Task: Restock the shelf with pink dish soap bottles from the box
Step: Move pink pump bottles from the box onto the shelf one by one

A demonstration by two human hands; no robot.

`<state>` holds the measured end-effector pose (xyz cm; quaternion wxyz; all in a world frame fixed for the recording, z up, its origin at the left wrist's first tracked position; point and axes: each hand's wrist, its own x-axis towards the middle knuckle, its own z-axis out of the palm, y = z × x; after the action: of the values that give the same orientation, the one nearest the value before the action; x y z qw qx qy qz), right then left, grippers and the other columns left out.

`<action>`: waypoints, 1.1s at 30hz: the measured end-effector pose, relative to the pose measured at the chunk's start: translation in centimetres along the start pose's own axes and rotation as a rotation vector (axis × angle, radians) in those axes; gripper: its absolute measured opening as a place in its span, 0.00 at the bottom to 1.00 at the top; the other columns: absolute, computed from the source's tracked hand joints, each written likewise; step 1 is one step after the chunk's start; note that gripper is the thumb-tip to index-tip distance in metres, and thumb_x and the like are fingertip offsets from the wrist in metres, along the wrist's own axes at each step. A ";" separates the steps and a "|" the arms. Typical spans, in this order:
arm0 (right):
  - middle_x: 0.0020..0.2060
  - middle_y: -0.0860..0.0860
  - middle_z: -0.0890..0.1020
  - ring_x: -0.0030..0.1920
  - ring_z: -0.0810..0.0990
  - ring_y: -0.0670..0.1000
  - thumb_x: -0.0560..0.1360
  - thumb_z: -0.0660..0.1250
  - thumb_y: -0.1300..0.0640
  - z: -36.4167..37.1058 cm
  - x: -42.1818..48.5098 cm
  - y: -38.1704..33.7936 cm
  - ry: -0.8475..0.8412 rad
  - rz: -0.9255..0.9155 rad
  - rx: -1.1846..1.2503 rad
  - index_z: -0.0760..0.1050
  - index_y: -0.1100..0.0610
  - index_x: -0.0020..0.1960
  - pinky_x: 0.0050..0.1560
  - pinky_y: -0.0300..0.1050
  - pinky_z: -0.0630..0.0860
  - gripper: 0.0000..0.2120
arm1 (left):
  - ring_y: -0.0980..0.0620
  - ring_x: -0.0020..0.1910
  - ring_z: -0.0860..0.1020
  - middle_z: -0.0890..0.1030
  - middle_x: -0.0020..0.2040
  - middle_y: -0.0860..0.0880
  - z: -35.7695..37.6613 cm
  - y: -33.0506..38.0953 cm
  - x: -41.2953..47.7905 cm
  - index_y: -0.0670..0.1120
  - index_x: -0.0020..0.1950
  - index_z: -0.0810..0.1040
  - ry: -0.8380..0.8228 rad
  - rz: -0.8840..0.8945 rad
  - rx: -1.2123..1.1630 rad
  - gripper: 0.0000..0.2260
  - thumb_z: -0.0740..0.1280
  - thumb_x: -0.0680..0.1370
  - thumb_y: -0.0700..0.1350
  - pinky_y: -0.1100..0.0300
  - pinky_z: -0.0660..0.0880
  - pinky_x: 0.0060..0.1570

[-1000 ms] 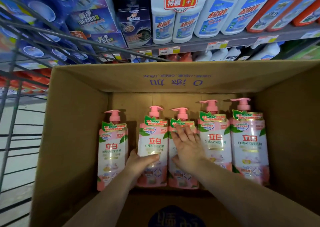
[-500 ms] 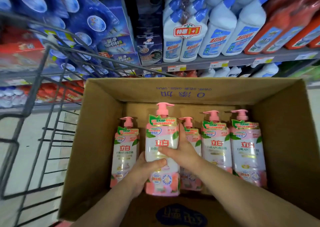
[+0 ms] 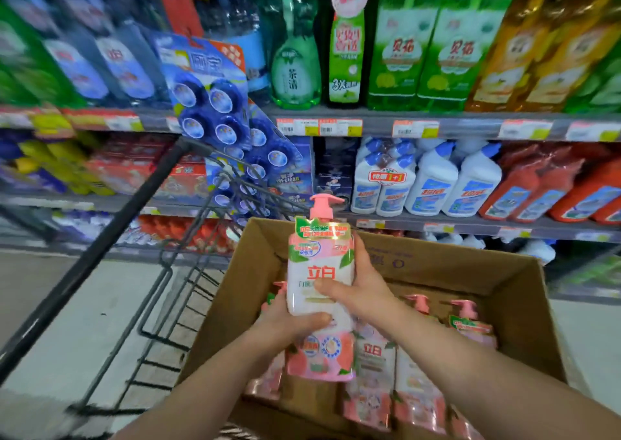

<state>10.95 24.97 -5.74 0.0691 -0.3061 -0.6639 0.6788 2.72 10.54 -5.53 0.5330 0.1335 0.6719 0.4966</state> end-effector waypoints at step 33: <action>0.54 0.51 0.82 0.46 0.81 0.43 0.69 0.75 0.65 44.6 -11.8 -22.8 -0.575 -0.581 -0.112 0.63 0.53 0.69 0.40 0.29 0.77 0.34 | 0.48 0.42 0.85 0.86 0.45 0.47 -30.2 -0.8 -38.4 0.52 0.45 0.82 0.664 0.563 -0.118 0.07 0.73 0.68 0.46 0.61 0.79 0.35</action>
<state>-9.37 -16.73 16.51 0.0527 0.0931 -0.7510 0.6516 -7.45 -32.89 14.39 0.1388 0.1138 0.7149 0.6758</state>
